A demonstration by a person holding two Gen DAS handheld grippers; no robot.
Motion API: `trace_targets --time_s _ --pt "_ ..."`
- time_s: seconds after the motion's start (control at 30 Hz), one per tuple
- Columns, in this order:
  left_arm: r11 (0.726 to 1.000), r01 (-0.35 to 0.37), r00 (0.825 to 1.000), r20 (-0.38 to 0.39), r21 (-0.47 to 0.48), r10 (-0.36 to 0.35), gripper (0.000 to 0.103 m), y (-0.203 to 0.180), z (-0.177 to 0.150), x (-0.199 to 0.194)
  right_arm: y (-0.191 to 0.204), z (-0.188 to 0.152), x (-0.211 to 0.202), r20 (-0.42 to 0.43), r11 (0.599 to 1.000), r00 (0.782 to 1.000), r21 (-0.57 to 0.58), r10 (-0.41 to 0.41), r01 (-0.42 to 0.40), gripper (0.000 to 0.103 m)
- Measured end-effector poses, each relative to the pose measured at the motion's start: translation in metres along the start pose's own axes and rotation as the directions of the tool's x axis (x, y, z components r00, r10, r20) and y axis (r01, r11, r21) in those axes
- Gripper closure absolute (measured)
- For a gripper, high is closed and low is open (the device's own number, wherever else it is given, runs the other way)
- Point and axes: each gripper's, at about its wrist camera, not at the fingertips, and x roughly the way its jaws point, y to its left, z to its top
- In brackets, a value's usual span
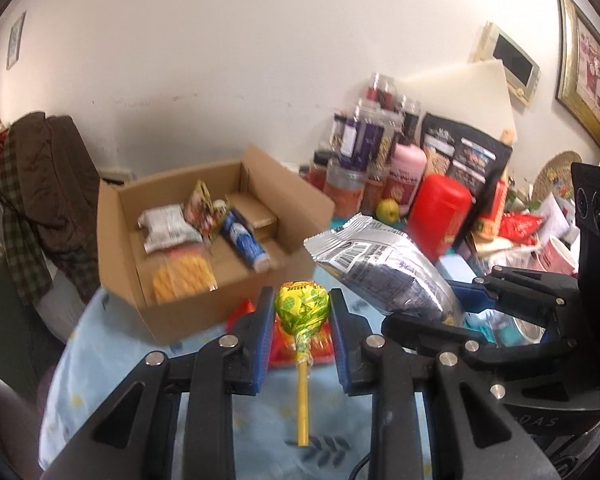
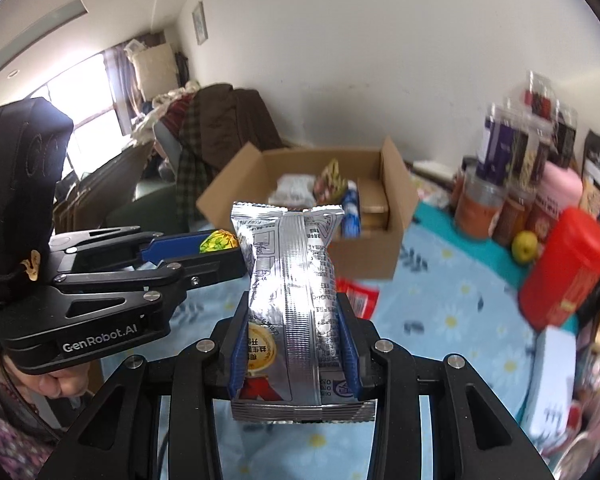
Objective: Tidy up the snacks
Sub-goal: 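Lift the lollipop and silver packet and carry both toward the cardboard box, then lower the lollipop into the box with the left tool while the right tool lowers the silver packet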
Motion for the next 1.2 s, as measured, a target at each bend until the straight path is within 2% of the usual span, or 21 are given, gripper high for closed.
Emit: trace_targets --time_s 0.3,0.67,0.9,1.2 --pt "0.998 -0.052 0.997 0.058 0.021 0.051 0.077 0.022 0.051 0.013 -0.007 0.059 0.016 0.077 0.999 0.997 -0.041 -0.013 0.016 0.065" --pt "0.99 -0.137 0.988 0.074 0.016 0.136 0.077 0.066 0.103 0.053 -0.018 0.124 0.071 0.089 0.996 0.996 -0.088 -0.002 0.01 0.065" --pt "0.98 -0.199 0.98 0.022 0.001 0.199 0.077 0.096 0.124 0.085 -0.027 0.148 0.115 0.047 0.993 0.999 -0.115 0.005 0.0 0.065" --pt "0.963 -0.27 0.96 -0.079 -0.012 0.268 0.077 0.126 0.128 0.129 -0.045 0.154 0.168 -0.054 0.996 0.998 -0.087 0.03 -0.035 0.065"
